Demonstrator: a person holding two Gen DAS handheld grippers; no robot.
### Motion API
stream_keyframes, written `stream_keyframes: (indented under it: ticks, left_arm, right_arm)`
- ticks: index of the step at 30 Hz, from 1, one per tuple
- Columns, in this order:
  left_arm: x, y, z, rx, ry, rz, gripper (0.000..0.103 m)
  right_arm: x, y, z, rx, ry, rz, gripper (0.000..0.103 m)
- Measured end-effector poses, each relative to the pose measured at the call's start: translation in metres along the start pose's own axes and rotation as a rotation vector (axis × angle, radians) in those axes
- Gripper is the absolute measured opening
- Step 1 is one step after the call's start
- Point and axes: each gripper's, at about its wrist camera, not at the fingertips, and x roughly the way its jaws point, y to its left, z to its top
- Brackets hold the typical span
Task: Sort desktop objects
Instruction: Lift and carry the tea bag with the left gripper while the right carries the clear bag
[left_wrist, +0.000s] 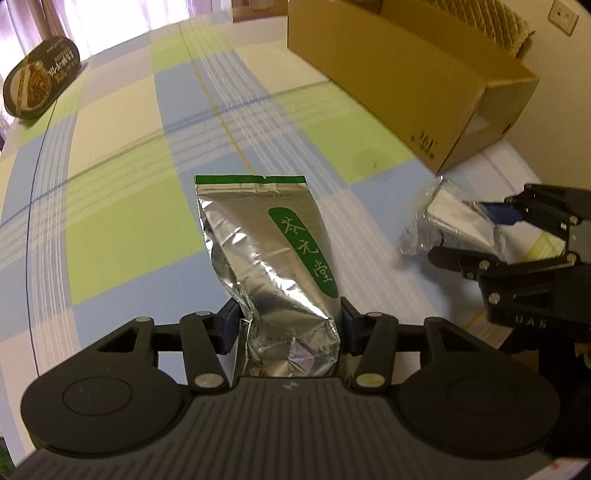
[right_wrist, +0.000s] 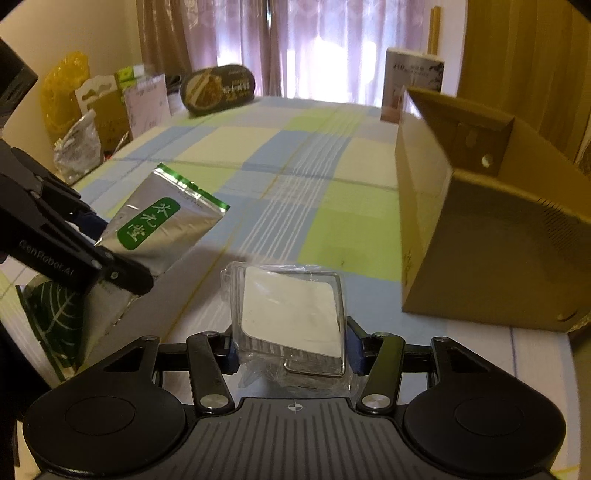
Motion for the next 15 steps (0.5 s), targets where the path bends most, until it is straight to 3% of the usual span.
stream_keyframes:
  ticks: [10,15]
  left_arm:
    - [-0.034,-0.02,0.045,0.052,-0.09,-0.003,0.048]
    - [-0.049,-0.037,0.076,0.052,-0.137,-0.04,0.048]
  right_arm:
    - [-0.043,-0.012,0.027,-0.002,-0.121,-0.047,0.05]
    - [-0.065,-0.034,0.047,0.026,-0.17,-0.08,0.05]
